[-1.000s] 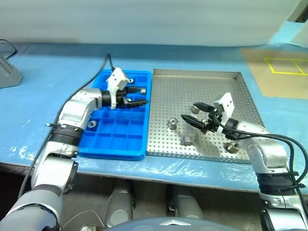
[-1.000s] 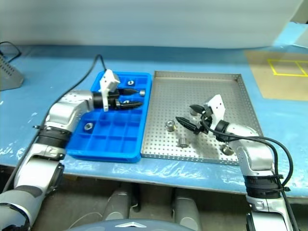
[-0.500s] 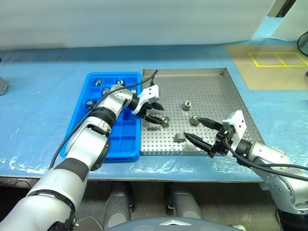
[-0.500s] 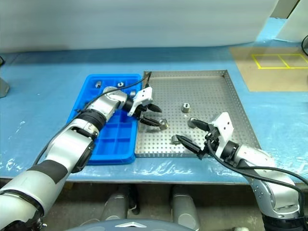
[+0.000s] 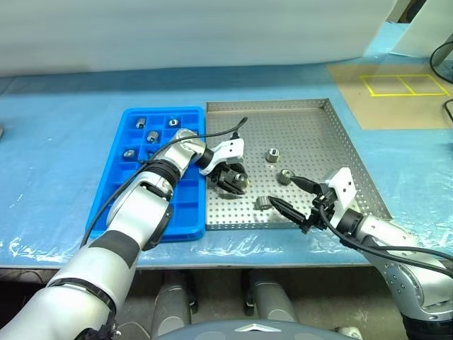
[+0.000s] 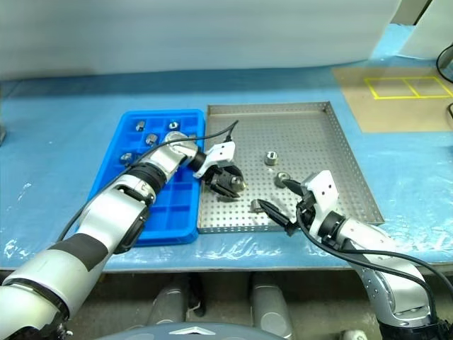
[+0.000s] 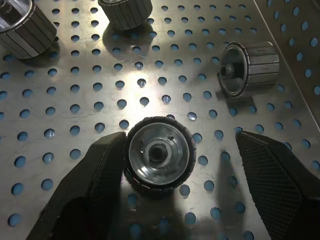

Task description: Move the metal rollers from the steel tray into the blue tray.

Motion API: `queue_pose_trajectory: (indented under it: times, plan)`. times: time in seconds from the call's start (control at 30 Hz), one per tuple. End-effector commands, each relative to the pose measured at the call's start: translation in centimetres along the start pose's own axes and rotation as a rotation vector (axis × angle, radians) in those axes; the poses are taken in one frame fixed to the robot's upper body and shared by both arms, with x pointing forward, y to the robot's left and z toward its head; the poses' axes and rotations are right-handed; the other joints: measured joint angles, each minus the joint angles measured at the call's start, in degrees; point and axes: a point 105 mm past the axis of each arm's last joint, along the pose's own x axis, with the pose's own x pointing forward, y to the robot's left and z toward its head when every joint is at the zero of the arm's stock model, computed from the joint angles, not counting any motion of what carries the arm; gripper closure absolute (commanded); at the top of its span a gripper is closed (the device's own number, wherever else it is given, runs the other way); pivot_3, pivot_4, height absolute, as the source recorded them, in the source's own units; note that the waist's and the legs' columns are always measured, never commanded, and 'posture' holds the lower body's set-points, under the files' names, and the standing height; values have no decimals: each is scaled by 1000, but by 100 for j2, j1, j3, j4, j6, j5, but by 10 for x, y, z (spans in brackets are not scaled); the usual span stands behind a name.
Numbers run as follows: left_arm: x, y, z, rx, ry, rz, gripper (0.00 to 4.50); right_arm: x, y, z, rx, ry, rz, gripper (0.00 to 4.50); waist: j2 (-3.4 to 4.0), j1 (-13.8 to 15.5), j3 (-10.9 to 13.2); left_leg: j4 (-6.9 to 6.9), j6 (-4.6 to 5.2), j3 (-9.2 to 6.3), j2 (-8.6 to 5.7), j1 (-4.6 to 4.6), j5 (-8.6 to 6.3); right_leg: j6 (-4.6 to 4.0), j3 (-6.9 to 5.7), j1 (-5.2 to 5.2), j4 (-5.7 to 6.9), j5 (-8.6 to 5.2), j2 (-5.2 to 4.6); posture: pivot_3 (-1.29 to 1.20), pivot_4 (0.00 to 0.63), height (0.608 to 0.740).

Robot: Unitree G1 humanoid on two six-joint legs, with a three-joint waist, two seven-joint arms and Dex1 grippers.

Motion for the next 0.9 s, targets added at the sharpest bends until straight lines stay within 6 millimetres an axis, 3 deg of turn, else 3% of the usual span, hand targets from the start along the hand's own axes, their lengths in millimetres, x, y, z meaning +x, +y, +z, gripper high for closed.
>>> queue_pose_trajectory:
  times: [0.03,0.07,0.17,0.27,0.4,0.5,0.63,0.77,0.83,0.9]
  plan:
    - [1,1,-8,-5,29,24,791,0,3,9,-48,-30,3,0,1,-3,0,4,1,0,0,0,-1,0,0,1,0,0,0,-608,150,740]
    - [1,1,-10,-4,37,29,791,0,3,9,-50,-30,2,0,1,-3,0,8,3,0,1,0,-2,1,0,3,0,0,0,-605,150,740]
    - [3,3,-17,-3,59,66,1399,3,3,10,-52,-33,4,0,1,-12,-1,24,7,-1,2,2,-5,3,1,11,0,-1,0,-598,150,740]
    - [4,3,-16,-11,46,72,2333,4,3,11,-55,-35,8,0,2,-17,-1,33,8,-1,2,15,-7,38,2,25,-1,-22,-1,-593,150,740]
    - [3,5,-10,-12,9,79,2723,6,0,11,-64,-33,7,0,2,-19,-1,38,8,-1,2,18,-6,41,4,29,-3,-24,-2,-582,150,740]
    - [-3,12,1,15,-37,134,2732,8,0,11,-67,-32,8,0,2,-14,-1,38,9,-1,1,17,-7,40,5,29,-4,-23,-3,-573,150,740]
    - [-31,19,30,136,-146,163,2732,9,0,10,-70,-26,19,0,2,-12,-1,34,10,-1,2,-4,-7,5,3,5,-3,-2,-2,-540,150,740]
    - [-79,20,61,200,-284,227,2732,12,-4,15,-71,-46,24,0,2,2,-1,28,12,-1,5,-35,-7,-10,-2,-27,1,14,-2,-495,150,740]
    - [-102,12,64,182,-341,248,2732,20,-3,18,-81,-55,47,0,5,-9,-2,26,19,-1,7,-36,-5,-11,-2,-31,4,14,-2,-459,150,740]
    - [-116,-9,52,217,-334,237,2732,31,-3,20,-93,-66,68,0,12,-15,-6,23,10,1,13,-24,-11,-12,0,-30,6,14,-1,-434,150,740]
